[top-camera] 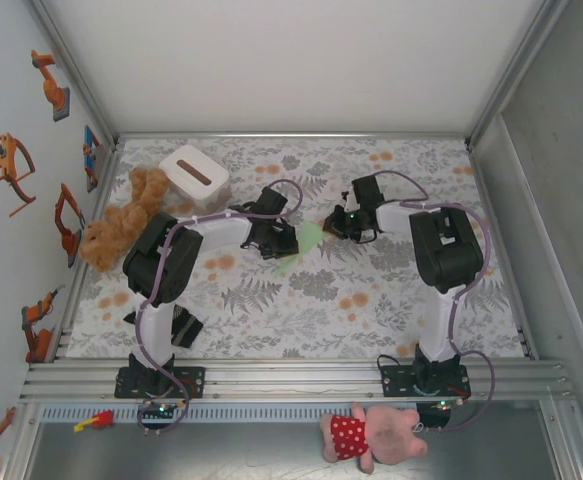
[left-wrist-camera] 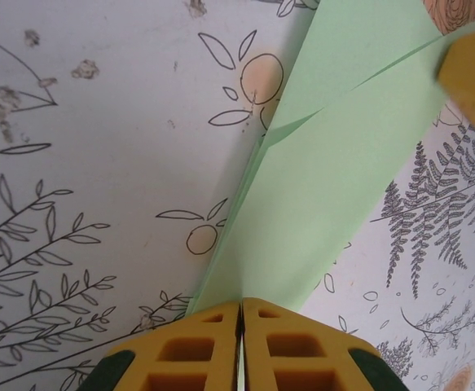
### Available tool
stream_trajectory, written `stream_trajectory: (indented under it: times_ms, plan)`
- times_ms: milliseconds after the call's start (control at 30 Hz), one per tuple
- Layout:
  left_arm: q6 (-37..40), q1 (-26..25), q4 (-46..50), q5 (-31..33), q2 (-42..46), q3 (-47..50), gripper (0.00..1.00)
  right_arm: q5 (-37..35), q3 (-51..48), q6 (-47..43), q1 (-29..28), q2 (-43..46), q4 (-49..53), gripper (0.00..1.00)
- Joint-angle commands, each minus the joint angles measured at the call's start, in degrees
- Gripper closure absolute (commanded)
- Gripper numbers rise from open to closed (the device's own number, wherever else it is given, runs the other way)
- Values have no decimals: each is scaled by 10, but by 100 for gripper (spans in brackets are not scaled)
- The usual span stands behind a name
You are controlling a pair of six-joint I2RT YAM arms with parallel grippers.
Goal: Fold a paper plane with a square sheet of paper (pick it up from the middle)
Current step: Fold the wing for the fifth time at the center of the table.
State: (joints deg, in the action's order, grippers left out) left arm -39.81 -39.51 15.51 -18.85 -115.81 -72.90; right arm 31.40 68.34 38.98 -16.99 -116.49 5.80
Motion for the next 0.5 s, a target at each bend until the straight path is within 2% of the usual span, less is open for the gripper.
stream_trajectory:
  times_ms: [0,133,267,367,467]
  plan:
    - [-1,-2,37,10,-17,23,90,-51,26,-16,30,-22,20,91]
    - [0,-6,17,-11,-2,-2,86,-33,7,-19,28,22,9,90]
    - [-9,-7,1,-28,26,-26,80,-62,-36,-22,28,98,30,87]
    - [-31,-6,-36,-38,62,-11,72,-73,-72,-22,27,150,42,79]
    - [-48,-4,-60,-30,102,14,60,-90,-101,-23,21,193,53,69]
